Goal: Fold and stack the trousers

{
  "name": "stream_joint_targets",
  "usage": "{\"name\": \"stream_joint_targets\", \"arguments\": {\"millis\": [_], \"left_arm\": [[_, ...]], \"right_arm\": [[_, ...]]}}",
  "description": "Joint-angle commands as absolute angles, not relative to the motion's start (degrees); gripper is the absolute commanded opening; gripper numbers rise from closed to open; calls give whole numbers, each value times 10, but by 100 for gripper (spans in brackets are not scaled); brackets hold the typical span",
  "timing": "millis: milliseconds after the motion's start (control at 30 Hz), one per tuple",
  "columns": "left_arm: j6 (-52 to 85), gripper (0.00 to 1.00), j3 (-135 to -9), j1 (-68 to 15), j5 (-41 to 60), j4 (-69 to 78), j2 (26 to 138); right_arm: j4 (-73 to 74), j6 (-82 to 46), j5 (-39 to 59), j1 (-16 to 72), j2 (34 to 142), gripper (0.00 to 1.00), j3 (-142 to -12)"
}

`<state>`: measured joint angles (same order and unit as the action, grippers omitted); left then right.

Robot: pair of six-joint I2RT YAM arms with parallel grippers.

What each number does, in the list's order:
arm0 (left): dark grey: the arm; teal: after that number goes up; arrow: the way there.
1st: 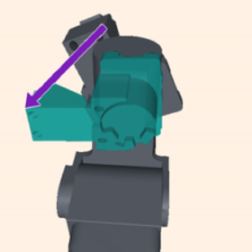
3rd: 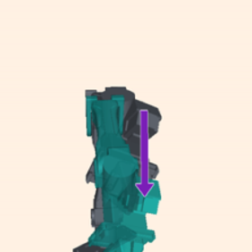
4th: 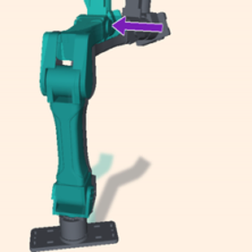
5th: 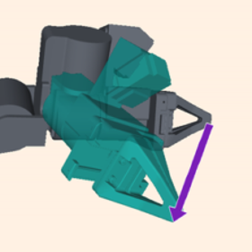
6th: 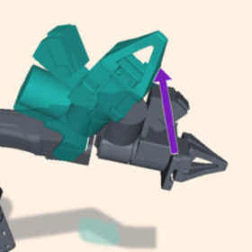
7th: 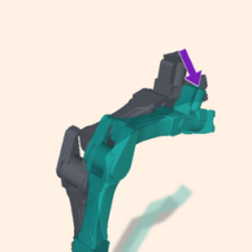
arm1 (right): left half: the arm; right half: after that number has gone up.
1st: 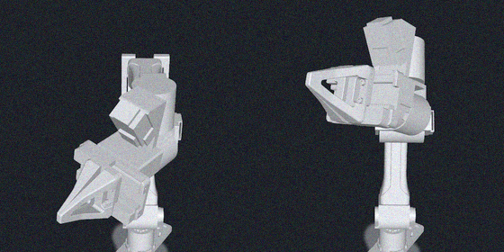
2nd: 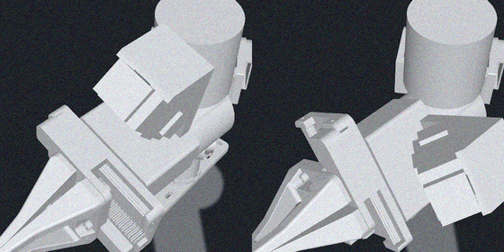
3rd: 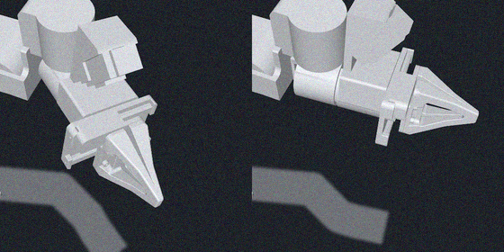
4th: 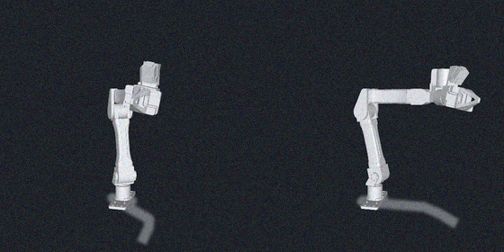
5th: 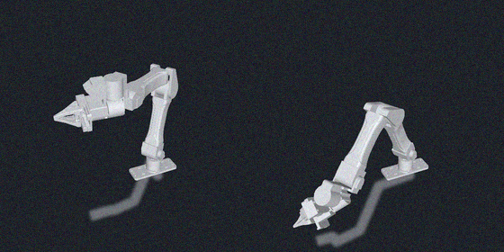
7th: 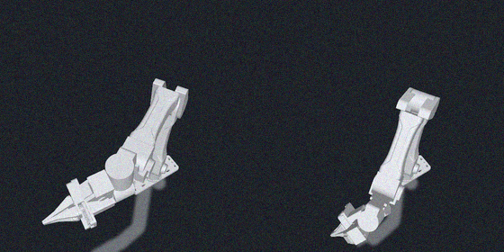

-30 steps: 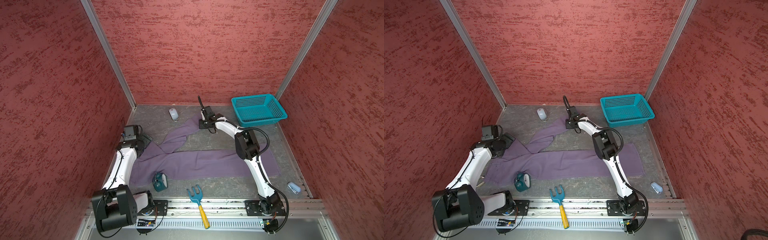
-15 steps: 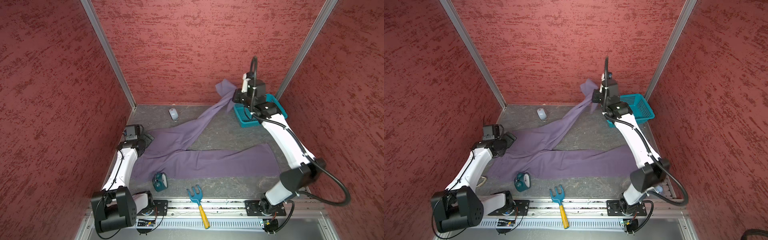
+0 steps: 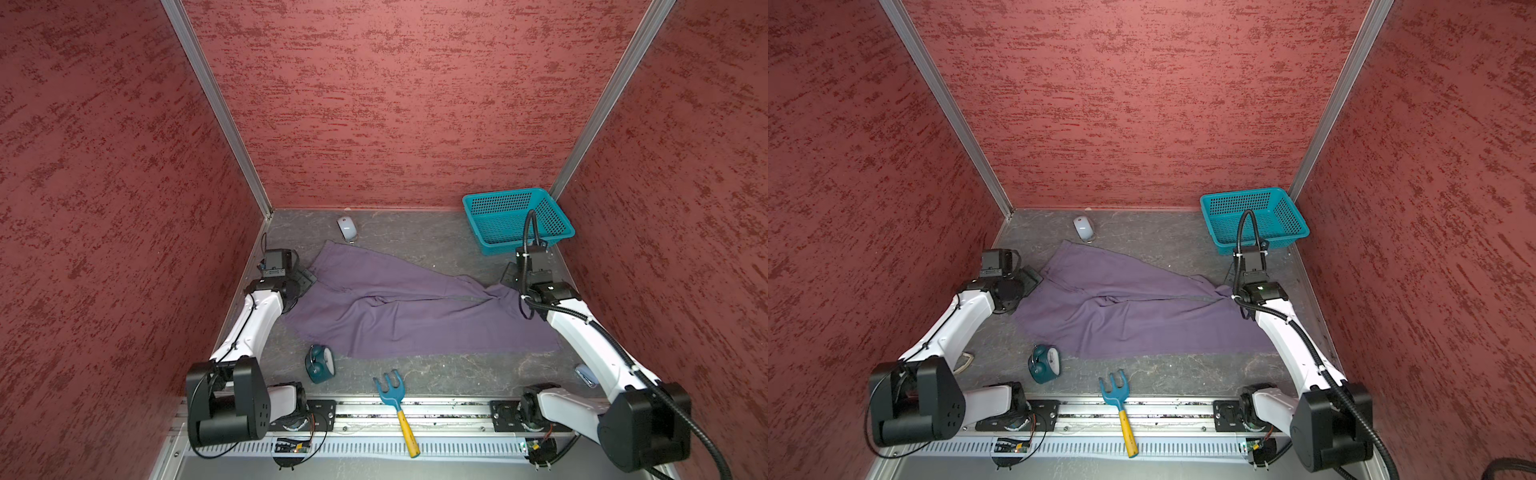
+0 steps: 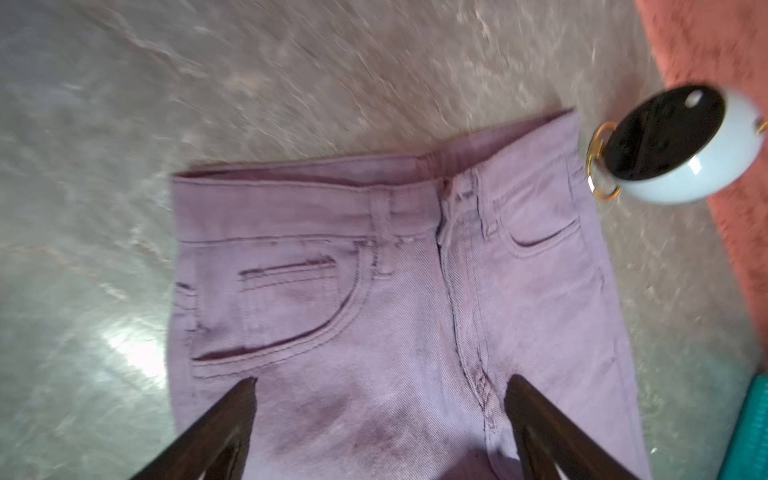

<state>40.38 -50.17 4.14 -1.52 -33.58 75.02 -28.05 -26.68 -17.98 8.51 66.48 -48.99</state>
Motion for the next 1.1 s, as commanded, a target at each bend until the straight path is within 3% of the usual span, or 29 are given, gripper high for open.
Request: {"name": "stream_joint_targets", "arguments": {"millis": [0,67,200,300,367,500,767,933,1067], "left_arm": [[401,96,-559,9,-59,-299,804],[400,96,-595,4,-61,-296,854],[387,68,-677,6,-48,-293,962],[380,55,-737,9,-39,-306,1026],[365,55,-777,9,-33,-305,1068],[339,68,-842,8,2,-305,1137],[292,73,-876,7,49,-277,1201],[285,75,-919,3,15,-330,1245],[290,28,-933,10,26,-376,1262]], "right_arm": [[-244,-282,-171,78,655,0,-509],[-246,-273,-171,75,662,0,-520],[-237,-264,-172,67,670,0,-526],[-236,-265,-164,60,675,0,-525],[-234,-267,-161,58,677,0,-522],[-236,-267,-160,51,681,0,-519],[-238,-268,-160,42,690,0,-527],[-232,-273,-154,40,702,0,-531],[-237,-273,-155,38,706,0,-539]]}}
